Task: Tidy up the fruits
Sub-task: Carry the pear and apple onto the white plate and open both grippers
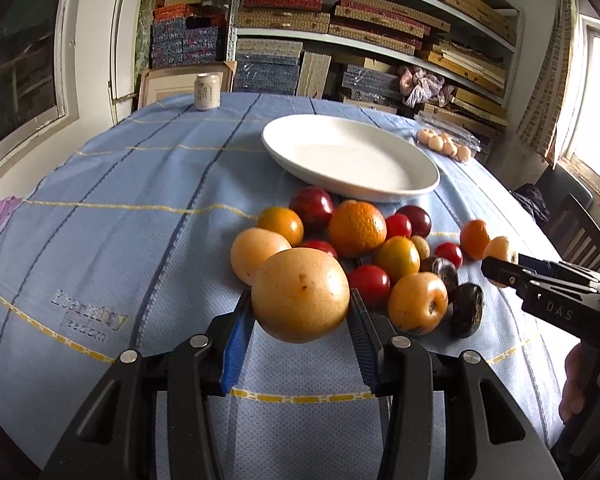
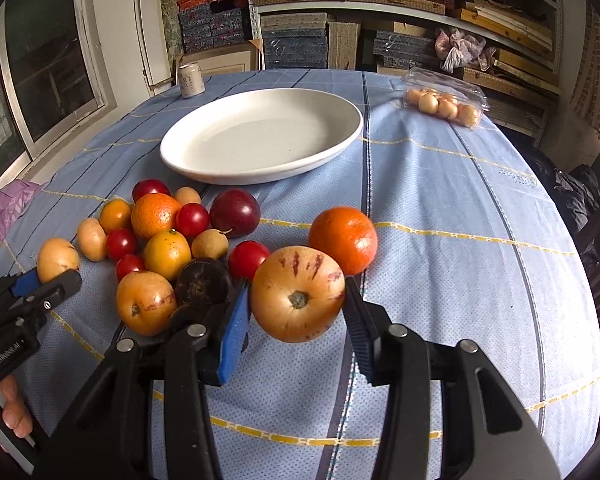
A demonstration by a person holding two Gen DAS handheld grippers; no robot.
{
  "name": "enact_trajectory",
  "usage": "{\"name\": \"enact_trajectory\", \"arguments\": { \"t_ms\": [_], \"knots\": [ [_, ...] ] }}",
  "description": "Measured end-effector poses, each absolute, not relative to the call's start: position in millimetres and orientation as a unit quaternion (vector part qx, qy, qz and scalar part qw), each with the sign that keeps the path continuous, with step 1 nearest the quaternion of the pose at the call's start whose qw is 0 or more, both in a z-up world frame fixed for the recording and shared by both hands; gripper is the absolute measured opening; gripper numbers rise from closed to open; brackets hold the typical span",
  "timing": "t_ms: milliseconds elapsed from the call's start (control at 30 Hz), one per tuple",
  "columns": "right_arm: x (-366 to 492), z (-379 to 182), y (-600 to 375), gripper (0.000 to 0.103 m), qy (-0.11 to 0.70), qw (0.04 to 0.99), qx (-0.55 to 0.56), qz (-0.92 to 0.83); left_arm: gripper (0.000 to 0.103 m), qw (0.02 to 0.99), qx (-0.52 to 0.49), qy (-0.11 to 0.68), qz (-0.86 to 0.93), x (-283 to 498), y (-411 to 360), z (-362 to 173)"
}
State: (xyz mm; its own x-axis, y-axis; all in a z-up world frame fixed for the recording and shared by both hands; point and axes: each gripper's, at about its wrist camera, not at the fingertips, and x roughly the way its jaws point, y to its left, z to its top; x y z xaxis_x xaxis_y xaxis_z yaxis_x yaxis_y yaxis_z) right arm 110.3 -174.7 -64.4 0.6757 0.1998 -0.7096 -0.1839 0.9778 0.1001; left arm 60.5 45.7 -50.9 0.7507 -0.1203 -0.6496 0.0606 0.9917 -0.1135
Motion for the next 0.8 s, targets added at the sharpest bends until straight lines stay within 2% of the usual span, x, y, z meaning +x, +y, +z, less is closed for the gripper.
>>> {"name": "enact_trajectory", "arguments": {
  "t_ms": [200,400,600,800],
  "knots": [
    [113.4,-50.1,-178.8,0.044,0.378,0.918,0.013,0.117,0.046,0.939,-0.035,0.34,-0.049,67.6,45.4,-37.1],
    [155.4,-15.2,-177.0,0.044,0.371,0.92,-0.001,0.127,0.047,0.939,-0.027,0.335,-0.067,104.3,41.2,-7.5],
    [232.9,9.3,-160.8,0.044,0.379,0.915,-0.014,0.139,0.047,0.936,-0.021,0.342,-0.084,192.0,28.6,17.9],
    [336.5,-7.3,-146.7,0.045,0.424,0.896,-0.018,0.128,0.047,0.917,-0.027,0.389,-0.085,295.7,21.6,4.2]
  ]
}}
